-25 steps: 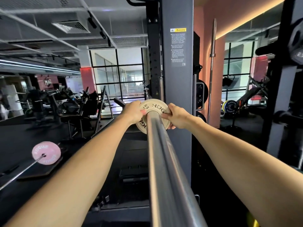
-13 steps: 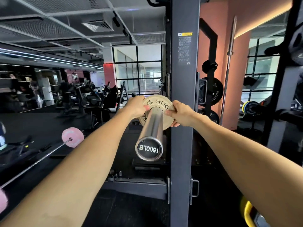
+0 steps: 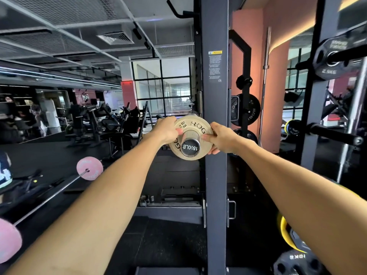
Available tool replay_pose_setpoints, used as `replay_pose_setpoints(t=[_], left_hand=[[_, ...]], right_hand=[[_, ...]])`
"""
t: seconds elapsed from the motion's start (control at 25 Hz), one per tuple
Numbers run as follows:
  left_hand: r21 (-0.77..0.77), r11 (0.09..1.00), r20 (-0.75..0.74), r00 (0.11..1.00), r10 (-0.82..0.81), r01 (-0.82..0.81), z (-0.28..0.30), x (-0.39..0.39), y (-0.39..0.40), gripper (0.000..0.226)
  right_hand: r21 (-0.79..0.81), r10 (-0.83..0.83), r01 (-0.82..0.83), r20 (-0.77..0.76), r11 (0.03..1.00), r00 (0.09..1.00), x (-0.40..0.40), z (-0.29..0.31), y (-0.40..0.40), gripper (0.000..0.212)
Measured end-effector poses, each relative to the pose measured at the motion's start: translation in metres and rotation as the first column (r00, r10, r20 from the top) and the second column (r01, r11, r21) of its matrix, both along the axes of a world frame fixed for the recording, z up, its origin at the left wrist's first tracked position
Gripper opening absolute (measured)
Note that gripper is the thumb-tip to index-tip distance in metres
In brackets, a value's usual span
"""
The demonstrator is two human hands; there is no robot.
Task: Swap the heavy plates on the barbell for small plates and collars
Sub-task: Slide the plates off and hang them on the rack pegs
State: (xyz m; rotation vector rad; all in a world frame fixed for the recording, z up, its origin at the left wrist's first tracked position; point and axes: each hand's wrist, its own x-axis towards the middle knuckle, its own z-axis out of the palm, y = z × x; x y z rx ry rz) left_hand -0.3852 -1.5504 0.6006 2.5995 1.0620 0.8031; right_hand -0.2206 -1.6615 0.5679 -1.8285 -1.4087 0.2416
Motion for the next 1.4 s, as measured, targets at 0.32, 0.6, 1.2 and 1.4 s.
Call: replay_pose_setpoints(t=[0.32, 0.6, 1.2, 1.4], left_hand=[[0.039, 0.998, 0.028, 0.998, -0.053, 0.052, 0.000, -0.050, -0.057, 0.019], [0.075, 0.994, 0.115, 0.989, -0.093, 0.085, 0.042, -0.076, -0.102, 0.021], [0.165, 0.962, 0.071, 0.970, -0.233, 0.219, 0.071, 0.082, -0.178, 0.018], [0.139, 0.932, 0.078, 0.934, -0.348, 0.336, 0.072, 0.175, -0.223, 0.025]], right_hand=[[-0.001, 0.013, -0.013, -0.006, 1.000, 1.000, -0.049, 0.003, -0.063, 0.023], [0.102, 0.022, -0.021, -0.009, 0.995, 1.000, -0.076, 0.039, -0.106, 0.025], [0.138, -0.087, 0.092, -0.044, 0.986, 0.995, 0.063, 0.063, -0.211, 0.016], [0.144, -0.197, 0.199, -0.023, 0.969, 0.980, 0.147, 0.062, -0.264, 0.016]])
